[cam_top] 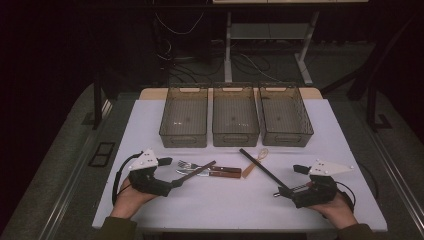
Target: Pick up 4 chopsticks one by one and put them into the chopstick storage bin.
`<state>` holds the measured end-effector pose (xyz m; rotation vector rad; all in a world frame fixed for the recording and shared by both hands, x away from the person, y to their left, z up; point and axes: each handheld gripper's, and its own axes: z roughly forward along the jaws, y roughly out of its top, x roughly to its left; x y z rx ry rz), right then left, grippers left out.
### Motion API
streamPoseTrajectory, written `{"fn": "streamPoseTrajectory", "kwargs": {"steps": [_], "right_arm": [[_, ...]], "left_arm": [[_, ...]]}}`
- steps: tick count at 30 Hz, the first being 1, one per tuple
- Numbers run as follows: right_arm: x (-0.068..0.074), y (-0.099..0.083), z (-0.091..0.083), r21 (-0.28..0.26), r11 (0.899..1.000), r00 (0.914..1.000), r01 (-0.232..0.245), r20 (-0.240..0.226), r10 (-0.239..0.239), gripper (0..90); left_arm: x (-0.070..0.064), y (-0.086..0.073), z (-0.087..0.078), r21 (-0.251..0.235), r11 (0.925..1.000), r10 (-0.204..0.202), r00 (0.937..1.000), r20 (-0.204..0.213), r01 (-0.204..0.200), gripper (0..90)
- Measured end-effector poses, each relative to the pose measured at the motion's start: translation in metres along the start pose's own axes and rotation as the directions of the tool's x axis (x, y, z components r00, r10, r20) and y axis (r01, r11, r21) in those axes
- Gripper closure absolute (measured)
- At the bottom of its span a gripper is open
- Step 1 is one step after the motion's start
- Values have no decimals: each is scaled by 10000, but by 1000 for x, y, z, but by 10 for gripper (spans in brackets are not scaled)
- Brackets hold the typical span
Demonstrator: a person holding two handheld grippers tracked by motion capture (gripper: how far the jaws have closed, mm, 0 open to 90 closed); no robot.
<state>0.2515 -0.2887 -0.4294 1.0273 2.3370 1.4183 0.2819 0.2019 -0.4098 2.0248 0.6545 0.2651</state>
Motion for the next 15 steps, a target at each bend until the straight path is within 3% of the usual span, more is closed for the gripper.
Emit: {"fn": "streamPoseTrajectory", "kwargs": {"steps": [15], "right_arm": [[0, 0, 0, 17, 10000, 10000, 73, -4, -73, 8]], "left_arm": [[15, -9, -13, 33, 9997, -259, 9994, -246, 260, 339]]}}
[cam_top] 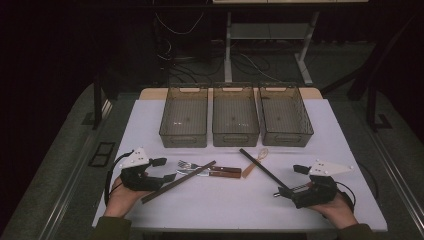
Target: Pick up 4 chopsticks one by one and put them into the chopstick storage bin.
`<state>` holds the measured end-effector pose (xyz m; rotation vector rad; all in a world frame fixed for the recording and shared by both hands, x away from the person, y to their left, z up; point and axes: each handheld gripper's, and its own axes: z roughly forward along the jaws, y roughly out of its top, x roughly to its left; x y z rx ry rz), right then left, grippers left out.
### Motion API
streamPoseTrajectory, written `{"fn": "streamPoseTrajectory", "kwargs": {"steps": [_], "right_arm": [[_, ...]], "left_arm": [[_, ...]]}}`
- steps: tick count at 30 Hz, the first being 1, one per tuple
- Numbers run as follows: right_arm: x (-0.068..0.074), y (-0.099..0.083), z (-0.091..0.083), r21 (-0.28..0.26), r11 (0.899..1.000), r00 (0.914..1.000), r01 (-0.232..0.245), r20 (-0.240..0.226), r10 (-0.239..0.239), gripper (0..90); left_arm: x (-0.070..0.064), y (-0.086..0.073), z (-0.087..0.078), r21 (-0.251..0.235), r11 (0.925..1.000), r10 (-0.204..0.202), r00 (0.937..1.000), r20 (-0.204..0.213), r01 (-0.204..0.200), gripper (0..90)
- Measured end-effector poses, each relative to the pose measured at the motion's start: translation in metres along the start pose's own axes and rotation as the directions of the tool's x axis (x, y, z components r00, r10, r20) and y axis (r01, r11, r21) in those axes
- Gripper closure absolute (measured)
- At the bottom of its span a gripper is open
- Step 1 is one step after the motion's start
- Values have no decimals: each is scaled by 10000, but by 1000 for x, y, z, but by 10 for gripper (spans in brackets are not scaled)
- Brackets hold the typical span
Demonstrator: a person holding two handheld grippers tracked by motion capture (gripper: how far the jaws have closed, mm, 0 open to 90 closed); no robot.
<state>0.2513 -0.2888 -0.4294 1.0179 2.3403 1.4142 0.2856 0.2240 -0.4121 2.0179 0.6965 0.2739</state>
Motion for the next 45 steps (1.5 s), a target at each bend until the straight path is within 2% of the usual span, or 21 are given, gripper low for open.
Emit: {"fn": "streamPoseTrajectory", "kwargs": {"steps": [8, 16, 19, 25, 39, 45], "right_arm": [[1, 0, 0, -7, 10000, 10000, 84, 16, -84, 8], [1, 0, 0, -24, 9999, 9999, 103, 2, -103, 8], [1, 0, 0, -3, 10000, 10000, 77, 8, -77, 8], [1, 0, 0, -14, 10000, 10000, 89, -4, -89, 8], [1, 0, 1, 53, 9999, 9999, 101, 28, -101, 8], [1, 0, 1, 56, 9999, 9999, 117, 35, -117, 8]], "left_arm": [[6, -6, -4, 114, 9997, -215, 9997, -73, 216, 439], [7, -10, -3, 453, 9989, -105, 9998, -163, 112, 525], [8, -12, -2, 641, 9978, -131, 9999, -111, 138, 603], [7, -13, 1, 1035, 9946, 21, 10000, 98, -31, 695], [3, -14, 9, 1610, 9862, 327, 9985, 432, -393, 784], [2, -14, 14, 1907, 9804, 421, 9980, 467, -503, 783]]}}
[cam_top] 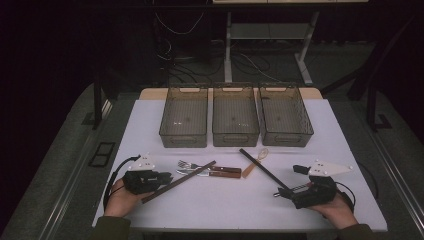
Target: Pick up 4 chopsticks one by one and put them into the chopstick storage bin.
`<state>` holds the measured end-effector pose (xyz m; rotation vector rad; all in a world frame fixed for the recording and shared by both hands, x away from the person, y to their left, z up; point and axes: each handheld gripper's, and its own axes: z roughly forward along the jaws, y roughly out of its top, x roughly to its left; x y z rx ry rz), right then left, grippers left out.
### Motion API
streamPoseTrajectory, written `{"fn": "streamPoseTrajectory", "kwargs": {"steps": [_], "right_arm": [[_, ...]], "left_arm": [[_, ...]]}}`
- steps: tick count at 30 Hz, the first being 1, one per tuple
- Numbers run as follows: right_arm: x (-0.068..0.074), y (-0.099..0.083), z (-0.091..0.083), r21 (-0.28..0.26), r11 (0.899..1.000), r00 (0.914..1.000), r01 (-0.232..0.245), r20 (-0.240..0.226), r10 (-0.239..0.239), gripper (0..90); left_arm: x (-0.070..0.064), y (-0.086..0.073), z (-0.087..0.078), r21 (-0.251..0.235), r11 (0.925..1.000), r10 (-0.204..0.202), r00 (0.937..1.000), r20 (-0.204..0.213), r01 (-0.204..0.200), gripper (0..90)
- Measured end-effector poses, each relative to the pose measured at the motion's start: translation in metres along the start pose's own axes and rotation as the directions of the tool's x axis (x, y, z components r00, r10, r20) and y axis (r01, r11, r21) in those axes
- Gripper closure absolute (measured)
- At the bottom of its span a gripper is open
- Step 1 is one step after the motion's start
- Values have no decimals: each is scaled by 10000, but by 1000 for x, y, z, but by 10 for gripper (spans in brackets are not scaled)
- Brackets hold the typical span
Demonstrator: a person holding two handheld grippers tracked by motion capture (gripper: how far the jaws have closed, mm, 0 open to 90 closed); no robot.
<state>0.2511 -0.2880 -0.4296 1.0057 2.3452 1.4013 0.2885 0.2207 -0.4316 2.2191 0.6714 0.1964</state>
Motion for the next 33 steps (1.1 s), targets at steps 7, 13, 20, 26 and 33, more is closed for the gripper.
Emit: {"fn": "streamPoseTrajectory", "kwargs": {"steps": [7, 13, 20, 26, 33], "right_arm": [[0, 0, 0, 6, 10000, 10000, -8, -12, 8, 8], [0, 0, 0, 15, 10000, 10000, -5, -11, 5, 8], [0, 0, 0, 4, 10000, 10000, -13, -19, 13, 8], [0, 0, 0, -11, 10000, 10000, -23, -21, 23, 8], [0, 0, 0, -16, 10000, 10000, -7, -37, 7, 8]], "left_arm": [[-1, 0, 4, 131, 9999, 23, 10000, 68, -24, 783], [-1, 0, 6, 244, 9997, 51, 9999, 95, -53, 784], [-2, 0, 8, 359, 9993, 125, 9998, 122, -130, 783], [-2, 0, 10, 437, 9990, 128, 9999, 95, -132, 783], [-1, 0, 11, 506, 9983, 292, 9996, 21, -292, 785]]}}
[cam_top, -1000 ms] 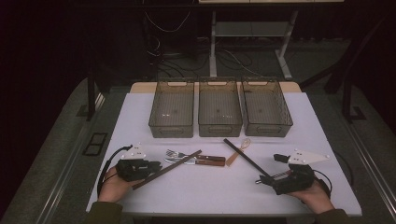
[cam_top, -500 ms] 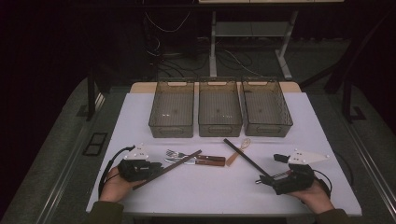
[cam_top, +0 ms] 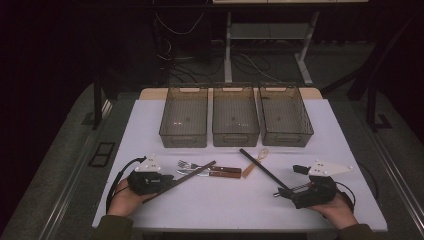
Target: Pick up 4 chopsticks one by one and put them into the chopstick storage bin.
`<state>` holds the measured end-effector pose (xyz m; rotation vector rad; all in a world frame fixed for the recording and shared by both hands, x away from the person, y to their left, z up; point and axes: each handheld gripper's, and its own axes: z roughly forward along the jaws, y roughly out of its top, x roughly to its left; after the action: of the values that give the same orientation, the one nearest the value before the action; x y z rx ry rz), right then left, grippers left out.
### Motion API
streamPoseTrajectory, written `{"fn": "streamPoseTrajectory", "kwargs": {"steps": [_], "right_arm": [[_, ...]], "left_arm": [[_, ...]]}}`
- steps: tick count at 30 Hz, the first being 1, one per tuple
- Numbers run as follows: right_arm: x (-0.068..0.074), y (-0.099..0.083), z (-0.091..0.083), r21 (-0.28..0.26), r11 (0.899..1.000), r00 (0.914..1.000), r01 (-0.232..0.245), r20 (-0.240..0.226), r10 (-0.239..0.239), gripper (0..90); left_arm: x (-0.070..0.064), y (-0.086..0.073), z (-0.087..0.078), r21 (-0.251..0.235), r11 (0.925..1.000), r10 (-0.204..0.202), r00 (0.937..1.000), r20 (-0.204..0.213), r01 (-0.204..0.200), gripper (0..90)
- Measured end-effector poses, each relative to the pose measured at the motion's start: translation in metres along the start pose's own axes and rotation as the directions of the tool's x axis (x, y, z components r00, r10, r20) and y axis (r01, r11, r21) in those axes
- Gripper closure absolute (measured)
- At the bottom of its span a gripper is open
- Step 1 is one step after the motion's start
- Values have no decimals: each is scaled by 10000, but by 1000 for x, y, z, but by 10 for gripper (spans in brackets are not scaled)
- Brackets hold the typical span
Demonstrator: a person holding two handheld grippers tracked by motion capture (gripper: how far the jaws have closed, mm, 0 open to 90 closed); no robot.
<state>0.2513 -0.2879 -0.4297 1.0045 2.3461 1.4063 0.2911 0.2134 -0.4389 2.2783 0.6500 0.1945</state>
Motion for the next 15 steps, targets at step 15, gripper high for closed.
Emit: {"fn": "streamPoseTrajectory", "kwargs": {"steps": [15], "right_arm": [[0, 0, 0, 8, 10000, 10000, -17, -11, 17, 8]], "left_arm": [[1, -2, 6, 220, 9998, 30, 10000, -15, -30, 785]]}}
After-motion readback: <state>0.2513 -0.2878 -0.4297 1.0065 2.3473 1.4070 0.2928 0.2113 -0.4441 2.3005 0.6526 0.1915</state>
